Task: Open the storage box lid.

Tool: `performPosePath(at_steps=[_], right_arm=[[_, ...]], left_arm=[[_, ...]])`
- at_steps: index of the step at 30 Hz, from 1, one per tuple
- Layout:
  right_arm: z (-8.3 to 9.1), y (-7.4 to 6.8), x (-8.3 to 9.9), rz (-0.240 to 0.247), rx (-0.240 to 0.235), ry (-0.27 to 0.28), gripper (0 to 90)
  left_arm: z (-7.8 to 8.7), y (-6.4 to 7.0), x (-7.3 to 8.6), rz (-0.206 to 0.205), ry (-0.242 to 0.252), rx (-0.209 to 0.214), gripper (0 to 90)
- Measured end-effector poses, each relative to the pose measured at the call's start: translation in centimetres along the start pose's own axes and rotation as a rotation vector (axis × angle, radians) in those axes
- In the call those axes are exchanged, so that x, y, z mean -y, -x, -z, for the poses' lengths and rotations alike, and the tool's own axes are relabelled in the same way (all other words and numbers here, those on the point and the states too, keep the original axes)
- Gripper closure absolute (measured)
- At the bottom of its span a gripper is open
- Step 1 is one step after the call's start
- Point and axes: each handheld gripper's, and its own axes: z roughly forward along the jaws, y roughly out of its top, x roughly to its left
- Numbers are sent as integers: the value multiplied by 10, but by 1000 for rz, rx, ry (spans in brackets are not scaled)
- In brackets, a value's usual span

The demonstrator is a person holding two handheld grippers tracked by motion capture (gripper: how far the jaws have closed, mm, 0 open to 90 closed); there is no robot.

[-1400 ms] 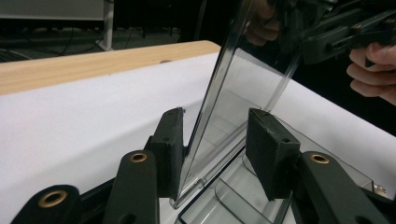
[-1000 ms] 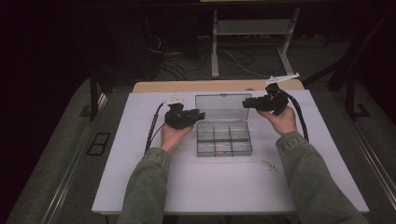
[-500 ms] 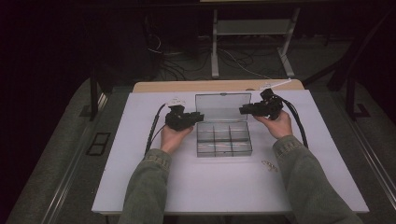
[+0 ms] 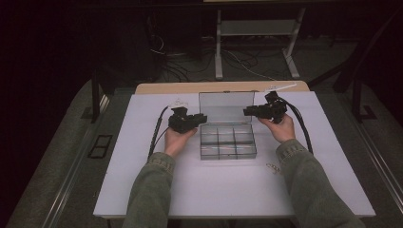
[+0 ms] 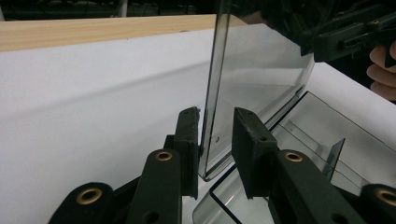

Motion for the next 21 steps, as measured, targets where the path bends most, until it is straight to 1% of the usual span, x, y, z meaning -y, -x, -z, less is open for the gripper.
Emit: performPosePath(at_steps=[6,8,10,13,17,18,20,21], right_arm=[[-4,4,5,-33,7,11,677],[-5,5,5,-36,9,6,676],[-6,5,6,-37,14,-3,669],[-9,5,6,-40,27,-16,666],[-15,6,8,-48,59,-47,655],[-16,6,8,-49,61,-44,655],[-16,8,9,-71,51,-45,656],[-16,9,9,-69,49,-46,655]], left_arm=[[-2,-2,1,5,0,-5,713],[-3,-3,2,11,2,-8,713],[-4,-4,2,21,2,-8,713],[-6,-4,3,18,-2,-9,710],[-7,-6,4,37,-2,-6,692],[-7,-6,4,41,-1,-2,691],[-7,-7,5,44,-2,-3,688],[-7,-7,5,46,-3,-3,686]])
